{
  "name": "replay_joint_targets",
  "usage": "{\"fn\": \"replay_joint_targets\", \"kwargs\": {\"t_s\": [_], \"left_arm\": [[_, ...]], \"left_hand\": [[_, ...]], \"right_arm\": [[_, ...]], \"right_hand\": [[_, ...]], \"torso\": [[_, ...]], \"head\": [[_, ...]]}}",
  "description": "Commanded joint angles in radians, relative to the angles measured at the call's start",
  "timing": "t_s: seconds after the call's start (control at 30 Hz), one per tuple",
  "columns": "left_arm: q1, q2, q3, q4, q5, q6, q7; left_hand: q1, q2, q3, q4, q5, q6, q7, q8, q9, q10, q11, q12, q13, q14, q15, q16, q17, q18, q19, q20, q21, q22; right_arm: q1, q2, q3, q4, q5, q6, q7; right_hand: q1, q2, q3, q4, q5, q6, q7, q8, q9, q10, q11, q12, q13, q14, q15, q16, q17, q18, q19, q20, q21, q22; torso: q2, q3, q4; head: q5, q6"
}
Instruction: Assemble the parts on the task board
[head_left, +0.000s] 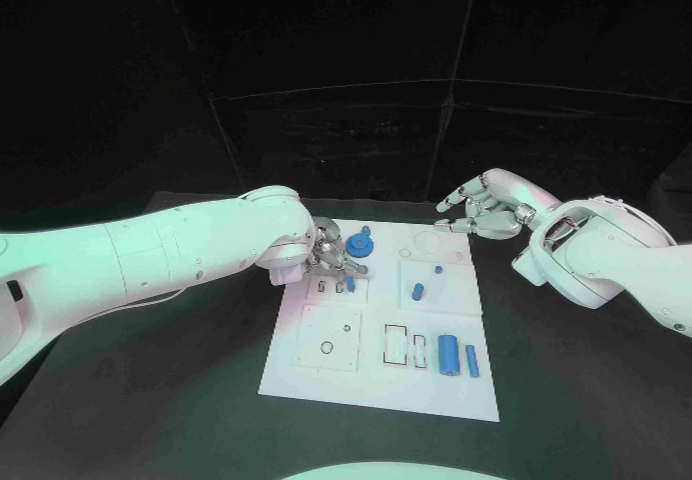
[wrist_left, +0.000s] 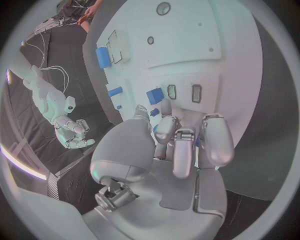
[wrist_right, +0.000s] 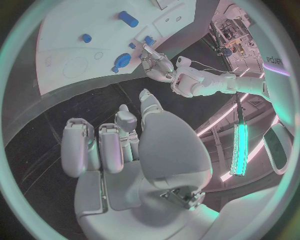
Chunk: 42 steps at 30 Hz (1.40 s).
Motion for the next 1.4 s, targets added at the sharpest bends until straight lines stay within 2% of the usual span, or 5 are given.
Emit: {"fn": "replay_joint_targets", "kwargs": {"t_s": [0.03,0.7,1.27,1.4], "left_arm": [[0.002,0.002,0.0,0.001,-0.011,0.018,-0.009],[0.002,0.009,0.0,0.003,-0.011,0.054,-0.02],[0.002,0.013,0.0,0.008,-0.011,0.054,-0.023],[0.002,0.015,0.0,0.007,-0.011,0.043,-0.021]], "left_hand": [[0.006,0.004,-0.002,-0.006,0.0,-0.008,-0.001,0.008,0.002,0.008,0.0,0.007,0.002,0.104,-0.007,0.003,0.263,-0.016,0.005,-0.003,0.007,0.001],[0.032,0.012,0.001,-0.023,0.001,-0.013,-0.003,0.025,0.018,0.011,-0.001,0.012,0.011,0.104,-0.008,0.003,0.263,-0.017,0.004,-0.003,0.013,0.012],[0.049,0.02,0.008,-0.037,0.001,-0.018,-0.004,0.034,0.027,0.012,-0.002,0.013,0.014,0.104,-0.009,0.003,0.263,-0.017,0.002,-0.003,0.015,0.015],[0.089,0.045,0.04,-0.065,0.002,-0.025,-0.005,0.04,0.035,0.011,-0.004,0.012,0.015,0.104,-0.01,0.003,0.263,-0.017,0.0,-0.004,0.016,0.016]], "right_arm": [[0.002,0.002,0.001,-0.001,-0.006,0.01,-0.008],[0.002,0.011,0.001,-0.008,-0.013,0.02,-0.017],[0.002,0.017,0.001,-0.013,-0.028,0.029,-0.024],[0.002,0.018,0.001,-0.014,-0.031,0.03,-0.025]], "right_hand": [[0.0,0.006,-0.005,0.001,0.001,0.005,-0.004,0.006,-0.001,-0.002,-0.001,-0.007,-0.001,0.059,-0.009,-0.005,0.069,0.008,-0.007,-0.003,-0.005,-0.002],[0.0,0.007,-0.007,0.002,0.001,0.005,-0.004,0.007,-0.001,-0.003,-0.002,-0.008,-0.003,0.058,-0.009,-0.007,0.067,0.009,-0.008,-0.003,-0.006,-0.004],[0.007,0.009,-0.01,0.002,0.002,0.005,-0.004,0.009,-0.001,-0.005,-0.002,-0.012,-0.006,0.058,-0.01,-0.009,0.065,0.009,-0.009,-0.003,-0.008,-0.007],[0.008,0.009,-0.011,0.001,0.002,0.005,-0.005,0.009,-0.001,-0.005,-0.002,-0.012,-0.007,0.058,-0.01,-0.01,0.065,0.009,-0.009,-0.003,-0.009,-0.007]], "torso": [[0.0,-0.0002,0.0008],[0.0,-0.0001,0.0007],[0.0,-0.0001,0.0006],[0.0,-0.0003,0.0009]], "head": [[-0.003,-0.001],[-0.007,-0.006],[-0.008,-0.008],[-0.009,-0.009]]}}
